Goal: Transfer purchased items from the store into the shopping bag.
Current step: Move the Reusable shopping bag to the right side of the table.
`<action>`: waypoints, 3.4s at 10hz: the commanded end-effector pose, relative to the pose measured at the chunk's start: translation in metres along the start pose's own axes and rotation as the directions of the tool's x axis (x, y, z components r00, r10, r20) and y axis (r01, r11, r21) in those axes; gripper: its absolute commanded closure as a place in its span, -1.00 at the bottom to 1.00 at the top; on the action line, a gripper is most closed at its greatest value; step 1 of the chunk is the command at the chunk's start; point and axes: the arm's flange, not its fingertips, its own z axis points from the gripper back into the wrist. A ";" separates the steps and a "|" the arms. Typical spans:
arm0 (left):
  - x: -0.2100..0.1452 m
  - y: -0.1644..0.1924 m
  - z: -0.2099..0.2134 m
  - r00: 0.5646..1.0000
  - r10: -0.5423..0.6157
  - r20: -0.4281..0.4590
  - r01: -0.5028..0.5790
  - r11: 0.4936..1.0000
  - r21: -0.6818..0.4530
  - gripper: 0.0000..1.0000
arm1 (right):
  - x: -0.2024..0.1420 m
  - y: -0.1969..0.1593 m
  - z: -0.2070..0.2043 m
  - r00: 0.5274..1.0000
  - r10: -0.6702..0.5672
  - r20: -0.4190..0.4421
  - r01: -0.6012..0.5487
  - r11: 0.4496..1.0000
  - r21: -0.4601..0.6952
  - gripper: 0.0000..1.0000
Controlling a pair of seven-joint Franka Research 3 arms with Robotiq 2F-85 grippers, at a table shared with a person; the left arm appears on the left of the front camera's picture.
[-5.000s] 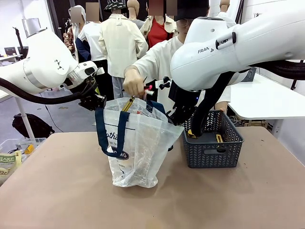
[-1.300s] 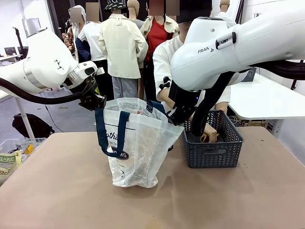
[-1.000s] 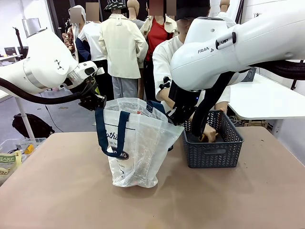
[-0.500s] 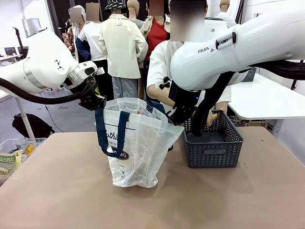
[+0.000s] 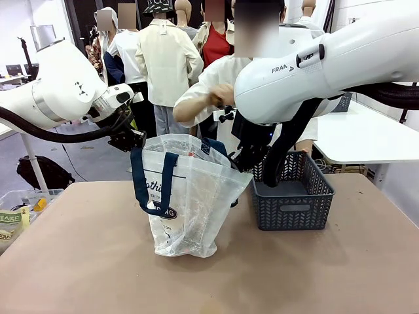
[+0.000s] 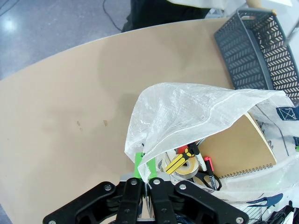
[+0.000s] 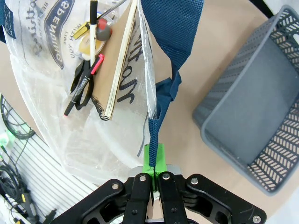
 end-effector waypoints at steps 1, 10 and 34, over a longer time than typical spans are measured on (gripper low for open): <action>-0.001 0.002 0.003 1.000 0.010 -0.002 -0.010 1.000 0.003 1.00 | -0.004 -0.002 0.000 1.000 -0.014 -0.002 0.014 1.000 0.006 1.00; -0.001 0.002 0.003 1.000 0.010 -0.002 -0.010 1.000 0.003 1.00 | -0.004 -0.002 0.000 1.000 -0.014 -0.002 0.014 1.000 0.006 1.00; -0.012 -0.004 -0.034 0.985 0.169 0.037 -0.140 0.903 -0.407 -1.00 | 0.043 0.057 -0.004 0.983 0.166 0.074 -0.167 0.986 -0.004 1.00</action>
